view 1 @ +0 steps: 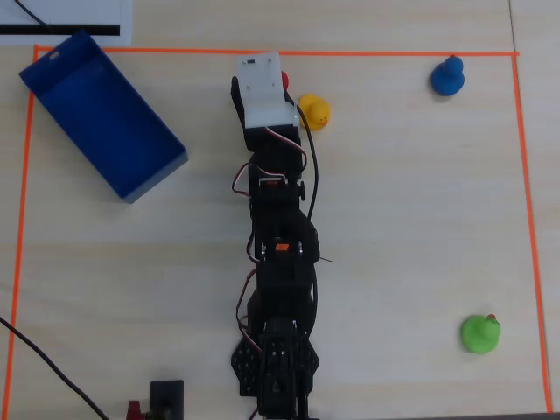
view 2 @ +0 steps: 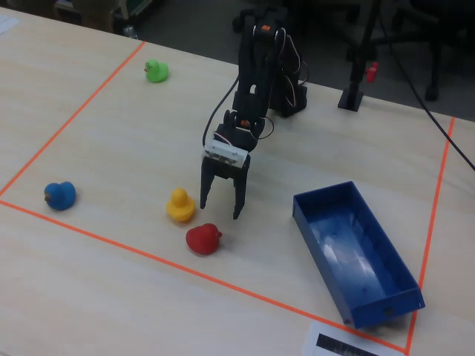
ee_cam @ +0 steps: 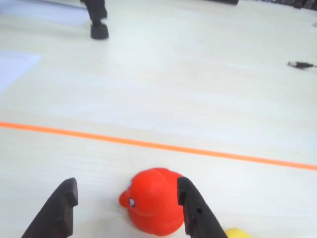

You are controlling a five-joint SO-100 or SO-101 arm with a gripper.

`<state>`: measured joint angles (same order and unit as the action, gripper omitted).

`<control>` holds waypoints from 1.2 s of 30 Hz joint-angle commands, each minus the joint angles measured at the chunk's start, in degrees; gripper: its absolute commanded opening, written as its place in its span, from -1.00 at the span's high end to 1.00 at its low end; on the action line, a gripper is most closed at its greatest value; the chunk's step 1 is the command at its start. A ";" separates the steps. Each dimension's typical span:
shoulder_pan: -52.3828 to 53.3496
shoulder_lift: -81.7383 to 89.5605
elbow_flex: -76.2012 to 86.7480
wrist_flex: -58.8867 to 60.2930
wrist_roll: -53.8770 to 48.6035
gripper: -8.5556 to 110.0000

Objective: Grasp red duck and put it into box.

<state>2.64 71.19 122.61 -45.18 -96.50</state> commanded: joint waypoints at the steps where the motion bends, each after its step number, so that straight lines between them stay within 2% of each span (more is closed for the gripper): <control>1: 0.70 -1.85 -4.66 -1.76 -0.35 0.40; 14: 2.64 -10.02 -12.92 0.88 -0.79 0.39; 28: 1.05 -16.08 -16.61 1.14 3.34 0.40; 32: 0.79 -17.05 -16.70 2.37 2.64 0.53; 36: 0.70 -16.00 -16.26 2.99 2.99 0.84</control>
<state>3.69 53.35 108.19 -42.54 -94.13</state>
